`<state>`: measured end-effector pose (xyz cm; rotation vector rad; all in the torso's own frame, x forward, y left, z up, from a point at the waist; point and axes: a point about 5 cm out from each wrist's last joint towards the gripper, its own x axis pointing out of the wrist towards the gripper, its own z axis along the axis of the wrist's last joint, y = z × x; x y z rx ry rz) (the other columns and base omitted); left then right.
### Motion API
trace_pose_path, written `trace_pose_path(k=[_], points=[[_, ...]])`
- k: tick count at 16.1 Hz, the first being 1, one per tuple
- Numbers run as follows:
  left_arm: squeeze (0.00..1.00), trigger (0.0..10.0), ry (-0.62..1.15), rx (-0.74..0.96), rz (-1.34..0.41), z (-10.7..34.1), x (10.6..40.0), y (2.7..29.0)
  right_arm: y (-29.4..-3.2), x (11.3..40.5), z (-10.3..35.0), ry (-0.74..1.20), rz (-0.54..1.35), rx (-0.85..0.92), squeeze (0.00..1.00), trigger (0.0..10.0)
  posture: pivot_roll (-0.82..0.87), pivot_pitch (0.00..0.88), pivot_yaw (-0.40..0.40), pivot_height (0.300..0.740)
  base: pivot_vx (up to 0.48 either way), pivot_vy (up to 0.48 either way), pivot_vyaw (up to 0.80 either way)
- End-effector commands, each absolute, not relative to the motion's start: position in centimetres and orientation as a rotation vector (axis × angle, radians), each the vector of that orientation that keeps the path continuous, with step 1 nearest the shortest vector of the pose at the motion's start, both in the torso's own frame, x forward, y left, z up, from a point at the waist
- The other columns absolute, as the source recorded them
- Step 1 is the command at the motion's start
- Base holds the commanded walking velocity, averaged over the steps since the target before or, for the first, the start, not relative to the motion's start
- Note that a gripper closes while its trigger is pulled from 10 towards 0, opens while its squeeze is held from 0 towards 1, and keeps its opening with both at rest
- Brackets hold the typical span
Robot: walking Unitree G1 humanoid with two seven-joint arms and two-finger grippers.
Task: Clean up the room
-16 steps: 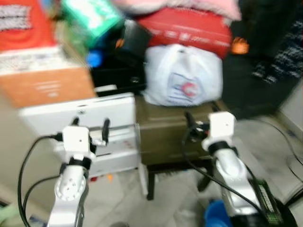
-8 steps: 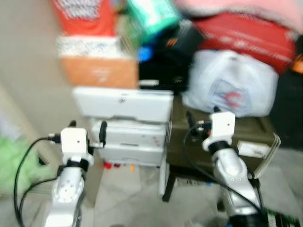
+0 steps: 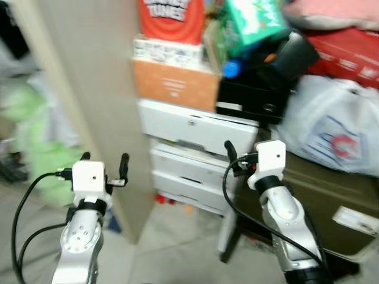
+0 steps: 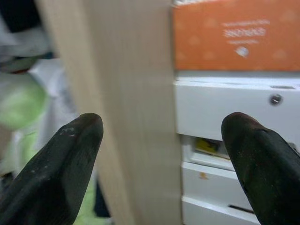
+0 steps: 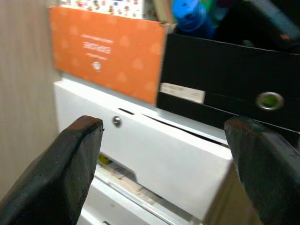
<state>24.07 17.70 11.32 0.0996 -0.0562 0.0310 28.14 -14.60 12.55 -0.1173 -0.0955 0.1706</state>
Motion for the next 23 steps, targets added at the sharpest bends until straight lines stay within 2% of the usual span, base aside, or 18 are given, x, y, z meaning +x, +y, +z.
trace_pose_path(k=[1,9,16,18,20,23], points=[[0.0,10.0,-0.057,0.108,0.027,11.4,24.1,17.5,-15.0,28.3,12.6,-0.089,0.161,-0.118,0.0,10.0,-0.03,0.0,-0.036,0.74,0.0,0.0,0.8],[0.0,10.0,-0.028,0.063,0.024,11.4,24.3,17.5,-15.0,28.7,12.8,-0.095,0.165,-0.12,0.0,10.0,-0.04,0.0,-0.026,0.74,0.0,0.0,0.8],[0.0,10.0,-0.053,0.098,-0.011,11.6,24.3,17.7,-14.7,28.8,12.6,-0.095,0.164,-0.109,0.0,10.0,-0.03,0.0,-0.012,0.74,0.0,0.0,0.8],[0.0,10.0,-0.043,0.097,0.027,11.6,24.4,17.8,-14.9,28.9,12.4,-0.091,0.135,-0.091,0.0,10.0,-0.03,0.0,0.01,0.74,0.0,0.0,0.0],[0.0,10.0,-0.047,0.125,-0.012,11.7,24.8,17.5,-14.8,28.9,12.3,-0.093,0.12,-0.078,0.0,10.0,-0.04,0.0,0.036,0.74,0.0,0.0,0.0],[0.0,10.0,-0.048,0.142,-0.005,11.9,25.2,17.8,-14.6,28.9,12.2,-0.09,0.13,-0.084,0.0,10.0,-0.03,0.0,0.019,0.74,0.0,0.0,0.0]])
